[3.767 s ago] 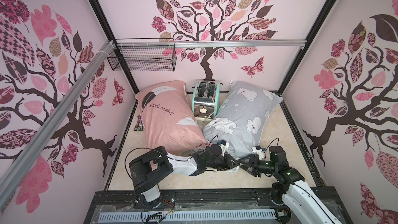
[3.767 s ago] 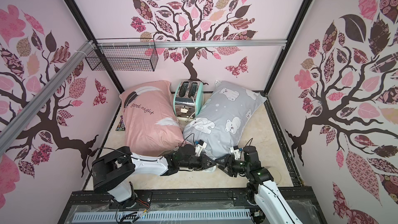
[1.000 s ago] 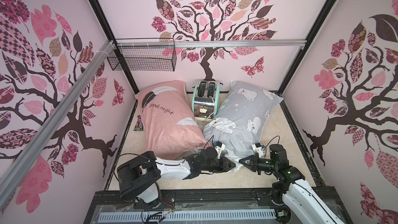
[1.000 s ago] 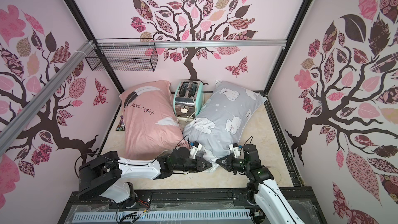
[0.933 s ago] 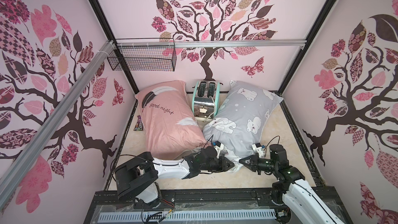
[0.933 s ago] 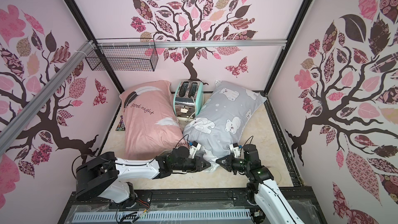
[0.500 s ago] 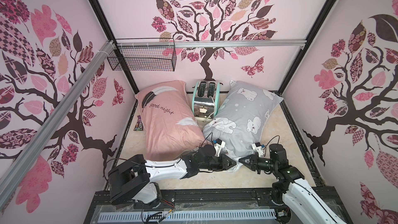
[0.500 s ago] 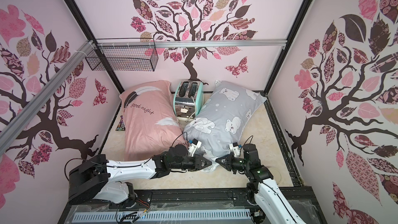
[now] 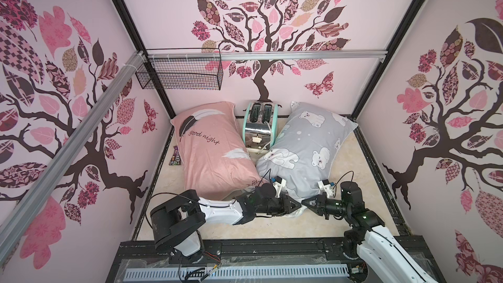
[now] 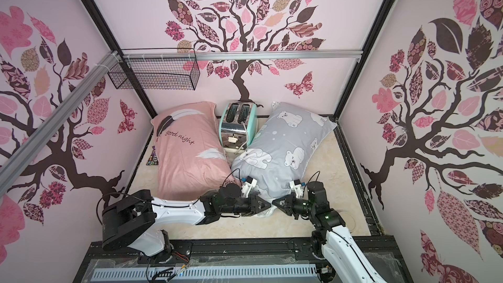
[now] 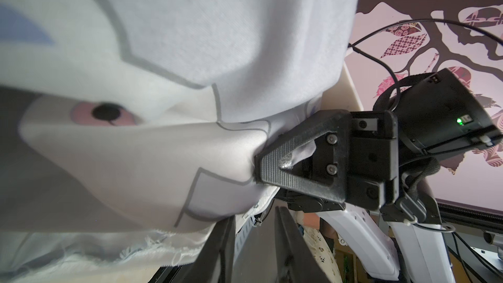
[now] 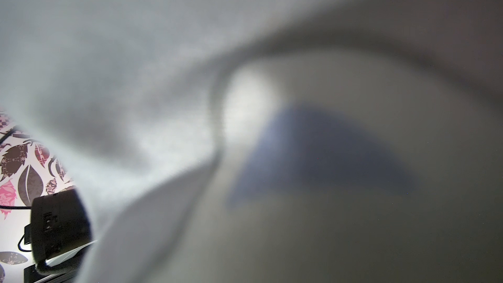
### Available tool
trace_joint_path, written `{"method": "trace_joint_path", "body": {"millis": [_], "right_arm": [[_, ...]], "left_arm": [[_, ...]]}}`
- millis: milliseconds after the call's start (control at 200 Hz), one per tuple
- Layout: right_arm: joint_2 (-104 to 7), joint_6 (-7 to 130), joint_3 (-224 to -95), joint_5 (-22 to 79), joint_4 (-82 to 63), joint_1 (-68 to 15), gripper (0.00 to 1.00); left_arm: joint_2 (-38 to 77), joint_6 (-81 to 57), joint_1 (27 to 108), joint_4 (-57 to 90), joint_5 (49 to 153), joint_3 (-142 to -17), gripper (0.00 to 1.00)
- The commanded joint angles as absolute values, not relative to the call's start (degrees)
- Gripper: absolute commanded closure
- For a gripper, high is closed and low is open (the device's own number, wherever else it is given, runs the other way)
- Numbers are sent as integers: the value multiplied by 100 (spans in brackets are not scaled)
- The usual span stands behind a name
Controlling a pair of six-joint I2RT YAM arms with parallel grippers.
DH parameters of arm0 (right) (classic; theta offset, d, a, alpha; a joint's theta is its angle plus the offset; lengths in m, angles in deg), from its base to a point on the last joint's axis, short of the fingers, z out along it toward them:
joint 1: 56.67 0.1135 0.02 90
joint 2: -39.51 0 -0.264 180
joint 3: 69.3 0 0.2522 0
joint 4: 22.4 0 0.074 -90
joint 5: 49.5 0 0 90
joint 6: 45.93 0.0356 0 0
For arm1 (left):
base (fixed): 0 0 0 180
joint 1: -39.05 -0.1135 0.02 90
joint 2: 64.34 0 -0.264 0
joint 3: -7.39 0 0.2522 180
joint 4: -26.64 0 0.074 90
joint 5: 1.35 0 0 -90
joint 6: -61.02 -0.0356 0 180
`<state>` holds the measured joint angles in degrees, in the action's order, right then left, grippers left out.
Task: Zip up pillowcases
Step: Zip the zipper on the pillowcase.
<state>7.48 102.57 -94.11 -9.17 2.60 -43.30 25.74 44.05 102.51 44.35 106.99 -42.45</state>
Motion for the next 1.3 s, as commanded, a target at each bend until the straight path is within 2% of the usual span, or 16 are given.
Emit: {"method": "trace_joint_path", "body": {"millis": [0,700,1296], "right_arm": [[793,10240,-9373,-1024,169,-4340,100],[1050,11003,-9071,-728,-319,-4337,100],[1189,11772,-8719,-474,-916,-4335,100]], "left_arm": [[2699,4402,10196,4646,10631,-4423,70],[3045,4700,10327,5249,10715,-4289,70],[3217,4863,10338,5638,10816,-4215,66]]}}
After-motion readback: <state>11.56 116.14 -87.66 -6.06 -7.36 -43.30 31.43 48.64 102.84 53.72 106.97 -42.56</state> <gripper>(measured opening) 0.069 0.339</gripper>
